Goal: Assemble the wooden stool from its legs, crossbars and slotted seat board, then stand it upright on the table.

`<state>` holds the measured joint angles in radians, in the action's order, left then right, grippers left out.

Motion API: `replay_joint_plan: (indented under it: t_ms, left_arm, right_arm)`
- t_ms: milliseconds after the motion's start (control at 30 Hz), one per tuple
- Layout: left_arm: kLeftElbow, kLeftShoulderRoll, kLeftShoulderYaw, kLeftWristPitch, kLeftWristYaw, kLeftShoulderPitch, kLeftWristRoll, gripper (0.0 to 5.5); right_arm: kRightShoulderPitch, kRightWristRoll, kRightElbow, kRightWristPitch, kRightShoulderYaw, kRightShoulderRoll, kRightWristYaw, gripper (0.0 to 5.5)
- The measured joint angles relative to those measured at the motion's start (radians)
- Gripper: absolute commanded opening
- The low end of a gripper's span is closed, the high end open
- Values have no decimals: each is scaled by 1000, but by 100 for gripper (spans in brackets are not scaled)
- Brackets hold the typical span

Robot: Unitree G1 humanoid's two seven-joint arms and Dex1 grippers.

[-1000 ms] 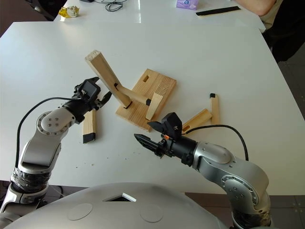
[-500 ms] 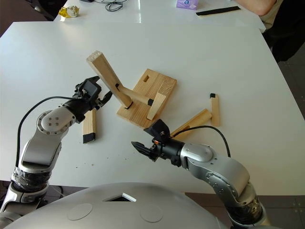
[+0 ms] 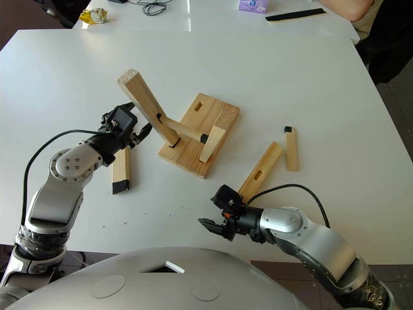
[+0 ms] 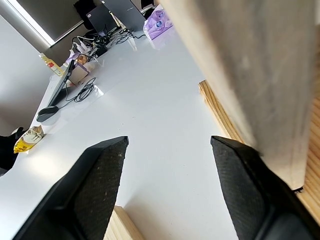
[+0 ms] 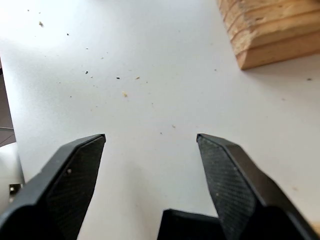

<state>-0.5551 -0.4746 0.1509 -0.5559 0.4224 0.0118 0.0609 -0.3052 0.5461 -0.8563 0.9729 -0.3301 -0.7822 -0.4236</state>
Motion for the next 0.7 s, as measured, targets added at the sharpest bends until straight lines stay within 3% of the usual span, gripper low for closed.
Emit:
replay_joint_plan:
  t_ms: [333, 700]
  left_arm:
    - [-24, 3, -8, -2, -12, -30, 0, 308]
    - [-30, 11, -22, -8, -30, -40, 0, 308]
  right_arm:
    - [-143, -24, 7, -87, 169, -125, -108, 340]
    - [-187, -175, 157, -303, 241, -223, -226, 340]
